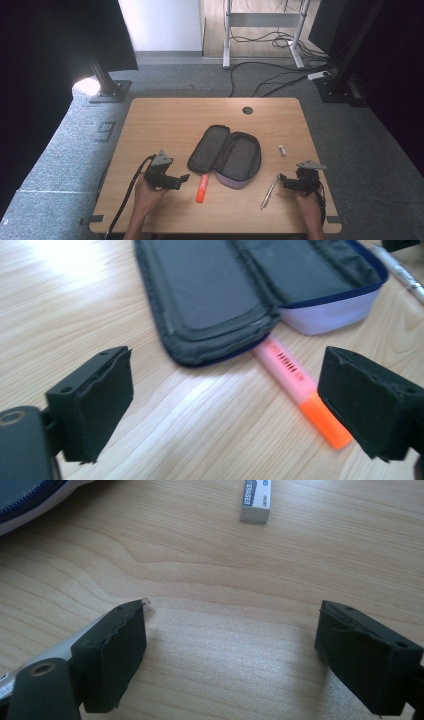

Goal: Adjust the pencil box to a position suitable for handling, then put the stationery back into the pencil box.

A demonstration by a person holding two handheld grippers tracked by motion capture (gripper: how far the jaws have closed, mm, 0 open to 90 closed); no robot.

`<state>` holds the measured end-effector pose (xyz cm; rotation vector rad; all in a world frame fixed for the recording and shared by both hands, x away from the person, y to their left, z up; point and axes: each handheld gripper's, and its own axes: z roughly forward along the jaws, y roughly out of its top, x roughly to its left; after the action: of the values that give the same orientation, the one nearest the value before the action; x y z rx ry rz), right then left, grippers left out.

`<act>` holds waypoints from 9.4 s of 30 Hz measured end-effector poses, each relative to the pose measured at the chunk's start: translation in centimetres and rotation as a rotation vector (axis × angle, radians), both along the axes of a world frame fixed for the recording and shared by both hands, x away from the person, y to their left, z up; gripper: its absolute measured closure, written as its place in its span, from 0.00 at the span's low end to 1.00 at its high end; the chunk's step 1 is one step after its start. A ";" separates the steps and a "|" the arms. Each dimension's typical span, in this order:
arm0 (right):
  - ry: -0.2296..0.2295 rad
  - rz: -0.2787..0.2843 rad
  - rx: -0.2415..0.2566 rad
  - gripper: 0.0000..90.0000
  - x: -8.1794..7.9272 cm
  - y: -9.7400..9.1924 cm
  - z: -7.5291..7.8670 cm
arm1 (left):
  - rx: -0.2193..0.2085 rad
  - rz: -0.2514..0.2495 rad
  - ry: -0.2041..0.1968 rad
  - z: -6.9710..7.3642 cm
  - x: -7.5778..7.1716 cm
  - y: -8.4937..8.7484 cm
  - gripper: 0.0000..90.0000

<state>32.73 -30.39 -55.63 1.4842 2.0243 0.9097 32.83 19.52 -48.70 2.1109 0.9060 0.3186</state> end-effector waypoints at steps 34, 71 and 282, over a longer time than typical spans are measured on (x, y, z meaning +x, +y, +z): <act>0.001 0.025 0.000 0.13 0.0 0.1 0.0 | 0.153 0.155 0.050 -6.1 0.8 4.1 0.00; 0.011 0.082 0.081 0.14 0.3 -0.5 1.1 | 0.145 0.162 0.064 -6.2 0.9 4.1 0.00; 0.028 0.617 0.043 0.79 3.6 17.3 3.5 | 0.146 0.161 0.064 -6.2 0.9 4.0 0.00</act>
<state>36.36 -13.12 -52.17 0.8885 2.5487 1.1661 33.78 23.53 -54.85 2.1961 1.1231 0.4129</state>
